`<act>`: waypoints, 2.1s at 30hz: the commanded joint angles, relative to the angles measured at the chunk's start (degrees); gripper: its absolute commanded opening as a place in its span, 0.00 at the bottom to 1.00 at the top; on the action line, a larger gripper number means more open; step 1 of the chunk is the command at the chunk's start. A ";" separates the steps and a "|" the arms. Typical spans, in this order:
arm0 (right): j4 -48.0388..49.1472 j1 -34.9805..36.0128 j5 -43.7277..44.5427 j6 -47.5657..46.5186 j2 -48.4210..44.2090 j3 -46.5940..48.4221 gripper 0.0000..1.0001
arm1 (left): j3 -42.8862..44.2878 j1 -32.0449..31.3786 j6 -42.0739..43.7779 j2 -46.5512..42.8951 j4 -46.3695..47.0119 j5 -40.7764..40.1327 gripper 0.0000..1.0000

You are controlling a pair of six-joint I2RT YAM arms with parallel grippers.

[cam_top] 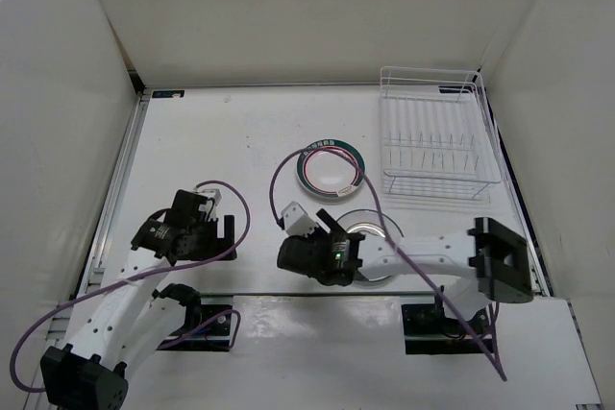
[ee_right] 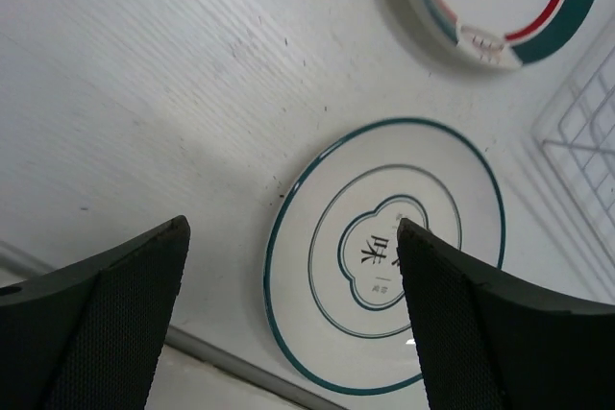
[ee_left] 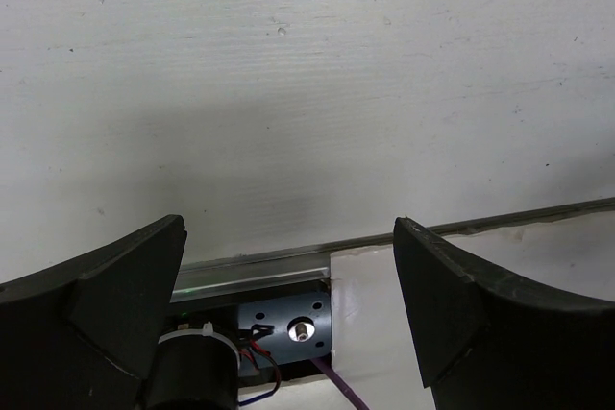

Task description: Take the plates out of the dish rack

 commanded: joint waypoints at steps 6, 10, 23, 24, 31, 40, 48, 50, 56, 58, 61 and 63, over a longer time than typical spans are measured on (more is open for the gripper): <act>-3.73 -0.93 -3.75 -9.48 -18.42 7.87 0.90 | 1.11 -0.04 -0.56 -2.30 -0.04 -1.51 1.00; -4.87 -1.64 -4.54 -9.84 -21.86 6.81 0.90 | 1.11 0.04 -0.82 -3.27 -0.21 -2.04 1.00; -11.55 -1.90 -10.00 -5.71 -27.57 6.89 0.90 | 1.11 -0.04 -0.91 -4.15 0.22 -2.04 1.00; -14.42 -1.64 -9.20 -5.27 -27.14 7.42 0.90 | 1.02 -0.13 -1.00 -4.32 0.23 -2.13 1.00; -22.97 -1.81 3.96 -2.55 -27.74 11.64 0.90 | 1.02 -0.04 -0.30 -3.97 0.75 -0.46 1.00; -23.06 -5.50 12.60 -3.95 -32.24 8.74 0.90 | 0.14 -0.04 -0.47 -5.91 1.98 -0.19 1.00; -14.02 -16.92 7.16 -4.74 -31.35 -1.00 0.90 | 0.40 -0.04 -0.03 -4.50 2.25 1.04 1.00; -11.92 -21.40 5.57 -3.16 -32.48 -3.21 0.90 | 0.66 0.04 -0.29 -4.59 1.20 0.16 1.00; -7.86 -27.73 5.13 -2.11 -38.02 -6.46 0.90 | -0.12 0.04 -0.30 -6.96 2.16 -0.19 1.00; -8.91 -29.14 6.09 -1.05 -38.64 -6.81 0.90 | -0.04 0.04 -0.38 -7.84 2.25 -0.19 1.00; -12.95 -32.04 8.99 3.60 -39.17 -6.90 0.90 | -0.30 -0.04 -0.21 -8.19 2.42 -0.19 1.00; -16.45 -35.27 12.07 7.03 -39.00 -6.90 0.90 | -0.21 0.04 -0.12 -8.54 2.33 -0.19 1.00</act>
